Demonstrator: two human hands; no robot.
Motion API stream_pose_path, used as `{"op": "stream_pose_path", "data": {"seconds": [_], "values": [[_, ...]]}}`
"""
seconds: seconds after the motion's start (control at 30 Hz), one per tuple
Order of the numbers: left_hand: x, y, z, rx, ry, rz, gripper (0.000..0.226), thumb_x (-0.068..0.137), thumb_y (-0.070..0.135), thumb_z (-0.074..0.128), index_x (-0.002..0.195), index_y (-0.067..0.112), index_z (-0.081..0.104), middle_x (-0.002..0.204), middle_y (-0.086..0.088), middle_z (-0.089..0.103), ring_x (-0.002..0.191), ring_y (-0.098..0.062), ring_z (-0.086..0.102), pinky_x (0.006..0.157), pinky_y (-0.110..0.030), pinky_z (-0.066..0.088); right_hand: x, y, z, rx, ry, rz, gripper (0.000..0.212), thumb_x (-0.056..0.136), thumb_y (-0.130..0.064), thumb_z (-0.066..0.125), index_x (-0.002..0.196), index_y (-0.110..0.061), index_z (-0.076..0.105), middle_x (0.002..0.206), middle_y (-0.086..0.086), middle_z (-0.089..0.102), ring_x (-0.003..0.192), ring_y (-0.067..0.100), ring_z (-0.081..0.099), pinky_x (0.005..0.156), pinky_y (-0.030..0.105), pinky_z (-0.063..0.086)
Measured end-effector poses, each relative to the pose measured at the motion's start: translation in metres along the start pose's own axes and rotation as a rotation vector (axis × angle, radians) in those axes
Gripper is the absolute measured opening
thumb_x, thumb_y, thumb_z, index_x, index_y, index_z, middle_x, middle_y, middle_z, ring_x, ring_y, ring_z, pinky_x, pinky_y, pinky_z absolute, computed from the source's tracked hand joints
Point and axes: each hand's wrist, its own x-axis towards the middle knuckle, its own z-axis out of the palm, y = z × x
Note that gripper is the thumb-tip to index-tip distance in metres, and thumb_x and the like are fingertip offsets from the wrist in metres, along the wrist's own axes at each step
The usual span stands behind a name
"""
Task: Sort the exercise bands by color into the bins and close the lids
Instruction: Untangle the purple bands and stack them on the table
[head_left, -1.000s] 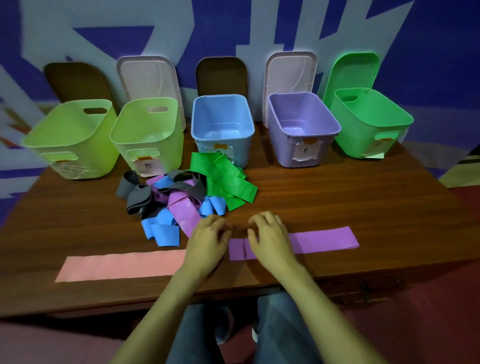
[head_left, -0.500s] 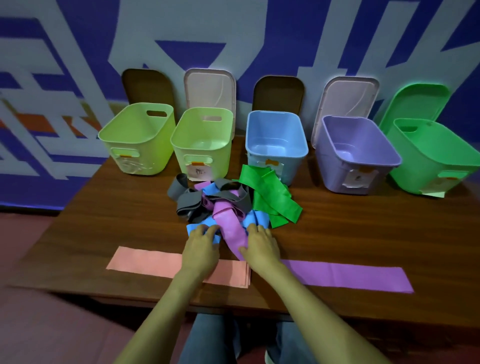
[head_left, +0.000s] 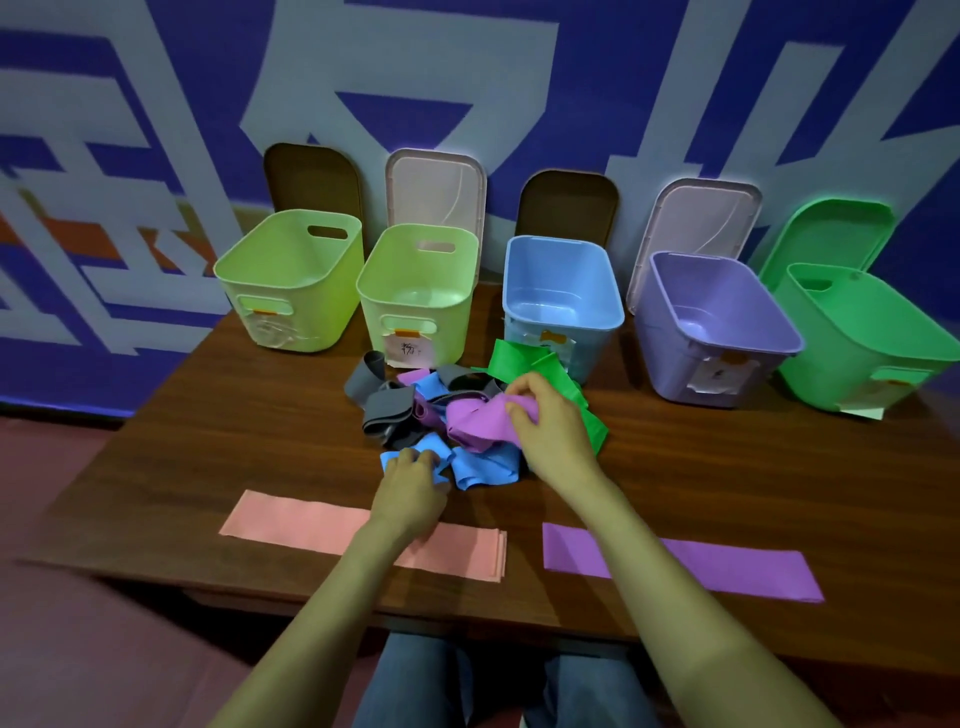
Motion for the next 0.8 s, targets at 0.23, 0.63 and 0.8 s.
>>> {"op": "stream_pose_path", "data": {"seconds": [0.23,0.63,0.8], "values": [[0.004,0.028,-0.030,-0.225,0.068,0.073,0.039,0.092,0.026,0.057,0.126,0.010,0.050,0.127,-0.013,0.048,0.116,-0.026,0.049,0.094,-0.032,0.038,0.029,-0.025,-0.038,0.197,0.154,-0.046,0.009,0.088,-0.010,0.059,0.097,-0.013,0.059,0.093,-0.003,0.060,0.090,0.015,0.055,0.076,0.029,0.044],[0.030,0.125,-0.091,-0.447,0.307,0.469,0.034,0.083,0.028,0.062,0.116,0.019,0.060,0.112,-0.002,0.062,0.104,-0.018,0.057,0.085,-0.025,0.041,0.057,-0.064,-0.102,0.497,0.158,-0.175,0.021,0.088,-0.001,0.057,0.094,-0.018,0.066,0.090,-0.013,0.064,0.080,-0.007,0.057,0.083,0.017,0.046],[0.042,0.132,-0.087,-0.643,0.187,0.281,0.022,0.089,0.031,0.057,0.102,0.013,0.056,0.103,-0.004,0.064,0.096,-0.021,0.061,0.085,-0.032,0.050,0.054,-0.054,-0.117,0.641,0.165,-0.135,0.030,0.090,0.002,0.051,0.101,-0.023,0.063,0.102,-0.005,0.064,0.096,0.009,0.058,0.091,0.029,0.049]]}}
